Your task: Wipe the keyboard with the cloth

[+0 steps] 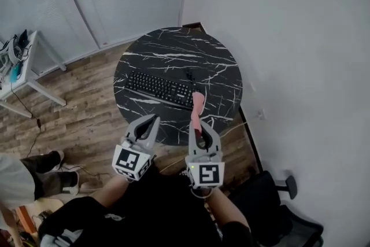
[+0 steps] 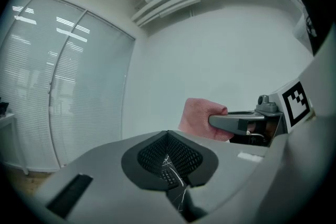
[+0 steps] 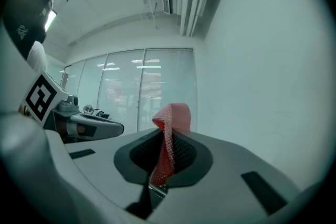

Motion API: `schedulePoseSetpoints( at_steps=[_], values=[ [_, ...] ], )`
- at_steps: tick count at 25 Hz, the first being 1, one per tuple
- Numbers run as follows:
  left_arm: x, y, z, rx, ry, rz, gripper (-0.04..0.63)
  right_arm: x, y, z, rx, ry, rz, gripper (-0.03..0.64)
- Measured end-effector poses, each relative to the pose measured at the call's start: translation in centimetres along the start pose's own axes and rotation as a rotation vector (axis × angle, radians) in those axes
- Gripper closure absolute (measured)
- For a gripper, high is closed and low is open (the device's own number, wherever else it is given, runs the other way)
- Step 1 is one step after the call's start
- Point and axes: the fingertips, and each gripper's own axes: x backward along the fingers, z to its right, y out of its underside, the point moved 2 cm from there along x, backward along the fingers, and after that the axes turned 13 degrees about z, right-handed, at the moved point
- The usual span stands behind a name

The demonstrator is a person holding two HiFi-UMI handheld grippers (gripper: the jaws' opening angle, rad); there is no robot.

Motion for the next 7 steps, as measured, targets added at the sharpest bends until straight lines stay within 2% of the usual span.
schedulePoseSetpoints(
  at_steps=[7],
  values=[
    [0.3, -0.1, 1.9, -0.006, -0.006, -0.014, 0.597, 1.5, 0.2, 0.8, -0.027, -0.013, -0.030, 0.611]
  ],
)
